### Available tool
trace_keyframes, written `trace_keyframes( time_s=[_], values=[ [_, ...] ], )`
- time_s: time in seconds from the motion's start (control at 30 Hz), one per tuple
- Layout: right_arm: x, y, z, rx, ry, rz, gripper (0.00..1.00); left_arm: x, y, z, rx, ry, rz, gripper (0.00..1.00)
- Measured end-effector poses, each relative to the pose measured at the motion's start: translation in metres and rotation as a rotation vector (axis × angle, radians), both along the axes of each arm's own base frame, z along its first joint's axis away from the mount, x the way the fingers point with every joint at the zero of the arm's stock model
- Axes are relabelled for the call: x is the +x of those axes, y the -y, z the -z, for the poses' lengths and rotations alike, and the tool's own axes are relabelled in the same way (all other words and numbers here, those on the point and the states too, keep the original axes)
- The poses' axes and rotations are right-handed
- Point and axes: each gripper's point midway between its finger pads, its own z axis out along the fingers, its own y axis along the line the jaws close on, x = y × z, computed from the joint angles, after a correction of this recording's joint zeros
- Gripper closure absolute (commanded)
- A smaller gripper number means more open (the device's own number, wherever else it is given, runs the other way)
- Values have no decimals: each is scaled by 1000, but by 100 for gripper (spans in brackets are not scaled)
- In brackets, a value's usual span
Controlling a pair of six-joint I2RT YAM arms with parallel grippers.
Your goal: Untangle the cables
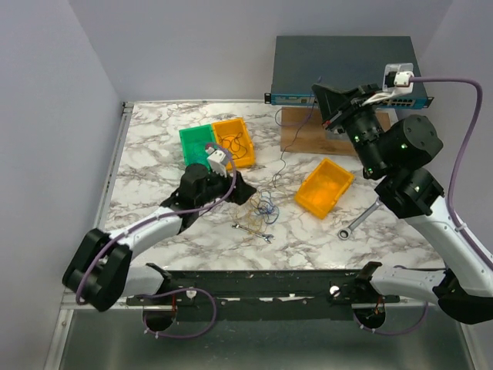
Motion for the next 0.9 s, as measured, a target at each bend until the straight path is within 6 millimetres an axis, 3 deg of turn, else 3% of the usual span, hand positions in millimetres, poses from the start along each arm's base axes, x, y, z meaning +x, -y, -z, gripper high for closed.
trace_keyframes(
  time_s=[0.1,0.3,0.57,0.6,0.67,0.77,0.8,0.9],
  values=[
    [-3,1,-8,17,10,-12,99,17,16,6,17,-33,16,26],
    [-15,8,-23,53,37,-28,99,29,31,33,40,-127,30,23],
    [-37,29,-50,124,88,-34,99,30,67,51,28,-214,119,17],
    [-40,32,-53,134,93,-35,99,29,72,51,22,-220,134,21],
    [-45,37,-59,149,104,-36,99,26,82,55,12,-241,171,40],
    [-50,43,-67,166,120,-34,99,22,94,60,3,-269,220,88],
    [-51,44,-68,170,122,-30,99,20,97,62,1,-277,233,100],
    [-54,54,-72,188,126,-7,99,18,98,65,4,-300,244,100]
  ],
)
